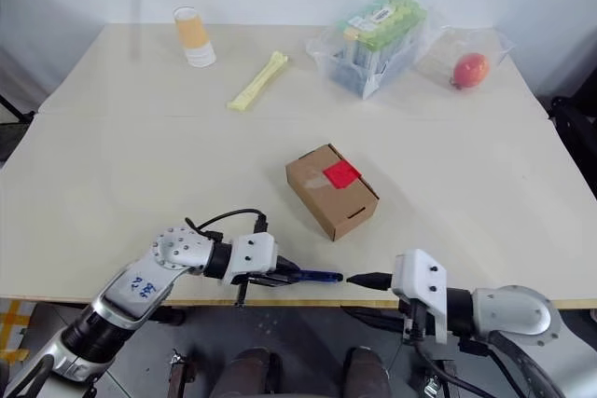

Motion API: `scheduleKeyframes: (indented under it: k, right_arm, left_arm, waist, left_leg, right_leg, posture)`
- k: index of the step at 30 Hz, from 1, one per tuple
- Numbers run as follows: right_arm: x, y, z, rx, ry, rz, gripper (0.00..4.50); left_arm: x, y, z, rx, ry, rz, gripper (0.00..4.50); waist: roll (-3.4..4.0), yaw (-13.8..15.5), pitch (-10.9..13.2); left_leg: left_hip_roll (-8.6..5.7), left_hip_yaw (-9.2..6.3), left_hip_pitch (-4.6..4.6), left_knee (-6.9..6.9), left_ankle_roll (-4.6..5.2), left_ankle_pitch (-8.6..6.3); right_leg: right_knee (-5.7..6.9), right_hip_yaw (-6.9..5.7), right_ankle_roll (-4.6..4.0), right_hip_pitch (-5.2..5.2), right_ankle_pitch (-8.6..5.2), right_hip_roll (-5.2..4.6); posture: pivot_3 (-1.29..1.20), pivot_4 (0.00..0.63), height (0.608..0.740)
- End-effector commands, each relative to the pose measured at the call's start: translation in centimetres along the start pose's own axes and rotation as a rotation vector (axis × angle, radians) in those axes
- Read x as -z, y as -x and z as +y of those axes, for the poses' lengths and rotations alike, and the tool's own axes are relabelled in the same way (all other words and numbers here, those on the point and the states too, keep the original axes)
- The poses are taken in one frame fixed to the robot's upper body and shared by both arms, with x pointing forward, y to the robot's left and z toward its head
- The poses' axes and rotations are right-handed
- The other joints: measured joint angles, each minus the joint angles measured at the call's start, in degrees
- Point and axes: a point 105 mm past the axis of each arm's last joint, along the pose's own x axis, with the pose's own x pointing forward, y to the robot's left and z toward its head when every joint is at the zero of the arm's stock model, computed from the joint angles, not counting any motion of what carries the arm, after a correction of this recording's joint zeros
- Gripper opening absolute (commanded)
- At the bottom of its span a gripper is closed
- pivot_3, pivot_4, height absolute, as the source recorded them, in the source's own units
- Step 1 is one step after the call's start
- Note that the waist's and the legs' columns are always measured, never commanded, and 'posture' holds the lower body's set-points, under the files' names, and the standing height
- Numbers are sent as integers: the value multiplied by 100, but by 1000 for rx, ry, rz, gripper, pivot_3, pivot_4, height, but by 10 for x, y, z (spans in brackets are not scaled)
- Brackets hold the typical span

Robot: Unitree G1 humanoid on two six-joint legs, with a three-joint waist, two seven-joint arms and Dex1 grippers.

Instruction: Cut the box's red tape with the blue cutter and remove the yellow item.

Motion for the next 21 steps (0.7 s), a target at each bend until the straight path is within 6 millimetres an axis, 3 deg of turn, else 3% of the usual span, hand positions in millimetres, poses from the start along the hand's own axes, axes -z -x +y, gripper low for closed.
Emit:
scheduleKeyframes:
  k: [1, 3, 9, 15, 21]
  right_arm:
    - [1, -5, -13, 75, 41, 18, 694]
    - [3, -10, -21, 104, 56, 18, 39]
    - [13, -27, -25, 106, 81, 28, 39]
    - [29, -39, -28, 81, 88, 61, 39]
    - [30, -54, -25, 60, 61, 33, 39]
  left_arm:
    - [15, -7, -1, 41, 23, 111, 481]
    - [14, -11, 5, 37, 24, 136, 481]
    - [8, -20, 7, 32, 23, 142, 481]
    - [11, -16, 12, 4, 45, 160, 481]
    - [13, -14, 13, -1, 23, 181, 481]
  waist:
    - [0, 0, 0]
    - [-1, 4, -1]
    - [-4, 112, -3]
    - [-4, 144, -4]
    - [-13, 131, -10]
  left_leg:
    - [-1, 1, 0, 5, 1, 0]
    - [-1, 1, 3, 8, 3, 1]
    - [-6, -3, 2, 13, 6, 2]
    - [-6, -3, 3, 17, 8, 4]
    - [-6, -4, 8, 17, 8, 4]
  right_leg:
    - [-4, 1, 0, 4, 0, 0]
    - [-7, 2, 0, 9, 0, -1]
    - [-9, 1, 3, 14, 2, -3]
    - [-7, 2, 3, 18, 2, -3]
    - [-4, 1, 3, 21, 2, -3]
  posture:
    - [0, 150, 740]
    - [0, 150, 740]
    - [0, 150, 740]
    - [0, 150, 740]
    - [0, 150, 740]
